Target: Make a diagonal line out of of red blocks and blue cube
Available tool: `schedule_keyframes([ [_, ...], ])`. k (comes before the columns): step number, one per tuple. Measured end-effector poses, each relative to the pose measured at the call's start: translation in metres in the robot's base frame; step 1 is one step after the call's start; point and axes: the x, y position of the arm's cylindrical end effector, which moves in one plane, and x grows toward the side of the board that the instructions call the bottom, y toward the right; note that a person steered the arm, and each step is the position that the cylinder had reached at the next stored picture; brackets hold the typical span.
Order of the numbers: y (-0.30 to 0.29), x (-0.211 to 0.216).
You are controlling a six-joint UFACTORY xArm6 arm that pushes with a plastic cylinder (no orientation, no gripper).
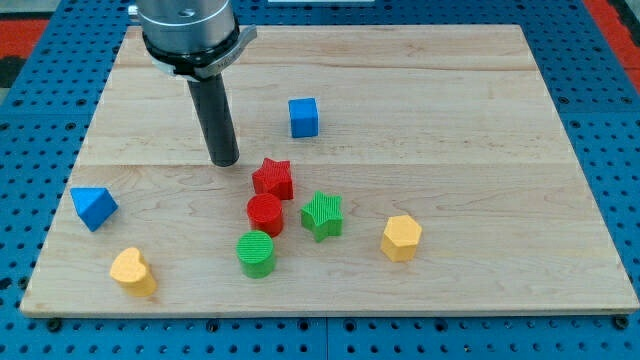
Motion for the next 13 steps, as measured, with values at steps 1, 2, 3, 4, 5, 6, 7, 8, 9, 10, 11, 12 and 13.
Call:
schedule_keyframes([
  [1,0.027,0.006],
  [2,0.050,0.006],
  [3,0.103,0.004],
  [4,0.096,-0.017],
  [5,0.116,-0.067],
  [6,0.120,-0.129],
  [7,0.063,-0.124],
  [8,0.064,-0.099],
  [9,0.072,-0.085],
  [10,0.033,-0.072],
  [11,0.032,-0.063],
  [12,0.001,-0.048],
  [13,0.009,-0.035],
])
